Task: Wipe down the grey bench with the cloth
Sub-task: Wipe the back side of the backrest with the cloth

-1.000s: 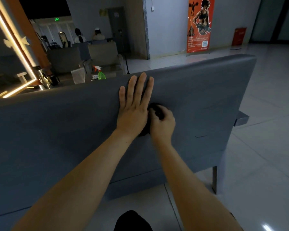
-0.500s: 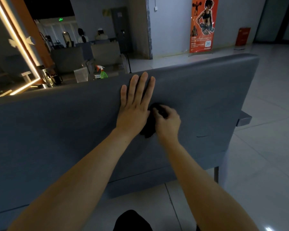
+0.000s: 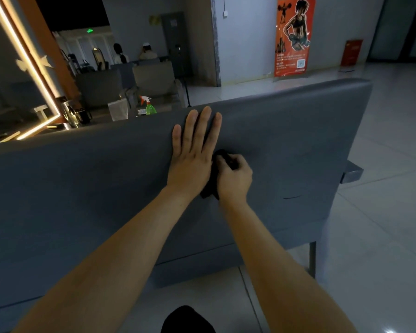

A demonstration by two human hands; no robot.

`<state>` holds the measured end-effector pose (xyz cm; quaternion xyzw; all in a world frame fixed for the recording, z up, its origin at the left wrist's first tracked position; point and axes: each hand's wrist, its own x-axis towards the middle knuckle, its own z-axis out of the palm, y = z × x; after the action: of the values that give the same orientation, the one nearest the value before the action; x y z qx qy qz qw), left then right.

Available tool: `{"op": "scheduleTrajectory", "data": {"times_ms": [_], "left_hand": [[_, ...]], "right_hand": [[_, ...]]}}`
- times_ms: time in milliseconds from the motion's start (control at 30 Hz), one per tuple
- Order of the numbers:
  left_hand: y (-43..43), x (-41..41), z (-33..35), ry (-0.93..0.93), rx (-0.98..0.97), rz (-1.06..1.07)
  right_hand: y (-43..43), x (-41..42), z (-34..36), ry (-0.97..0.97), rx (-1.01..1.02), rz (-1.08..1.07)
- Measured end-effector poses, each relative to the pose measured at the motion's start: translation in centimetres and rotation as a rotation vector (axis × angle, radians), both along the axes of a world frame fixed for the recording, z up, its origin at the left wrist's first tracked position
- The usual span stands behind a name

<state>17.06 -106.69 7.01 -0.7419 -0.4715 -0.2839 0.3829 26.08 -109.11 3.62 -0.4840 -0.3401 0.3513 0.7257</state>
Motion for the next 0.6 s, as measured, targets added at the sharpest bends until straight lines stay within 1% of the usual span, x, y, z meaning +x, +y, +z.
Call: {"op": "scheduleTrajectory", "data": {"times_ms": [67, 100, 133, 167, 200, 233, 333, 433, 533, 600], "left_hand": [[-0.2, -0.2, 0.4, 0.015, -0.031, -0.022], [-0.4, -0.2, 0.6, 0.015, -0.061, -0.036], [-0.5, -0.1, 0.7, 0.011, -0.084, -0.044], [-0.5, -0.1, 0.7, 0.007, -0.093, -0.044], [-0.6, -0.1, 0.7, 0.001, -0.094, -0.039], [-0.7, -0.1, 0.7, -0.007, -0.096, -0.035], [-0.8, 0.1, 0.4, -0.006, -0.075, -0.019], [-0.5, 0.3, 0.3, 0.005, -0.045, 0.009], [-0.2, 0.2, 0.0, -0.005, -0.007, 0.013], [-0.1, 0.1, 0.0, -0.001, -0.030, -0.001]], "right_hand": [[-0.3, 1.7, 0.0, -0.086, -0.005, -0.007], [-0.3, 3.1, 0.1, -0.111, -0.020, -0.070], [-0.1, 4.7, 0.1, -0.091, -0.036, -0.166], [0.3, 6.2, 0.3, -0.032, -0.052, -0.257], [0.7, 7.2, 0.5, 0.037, -0.067, -0.313], [1.0, 7.6, 0.7, 0.085, -0.087, -0.323], [1.4, 5.9, 1.5, 0.105, -0.113, -0.261], [1.1, 2.7, 1.6, 0.124, -0.074, -0.185], [0.5, 0.3, 1.4, 0.073, -0.060, -0.040], [0.0, 0.4, 1.3, 0.053, -0.072, 0.038]]}}
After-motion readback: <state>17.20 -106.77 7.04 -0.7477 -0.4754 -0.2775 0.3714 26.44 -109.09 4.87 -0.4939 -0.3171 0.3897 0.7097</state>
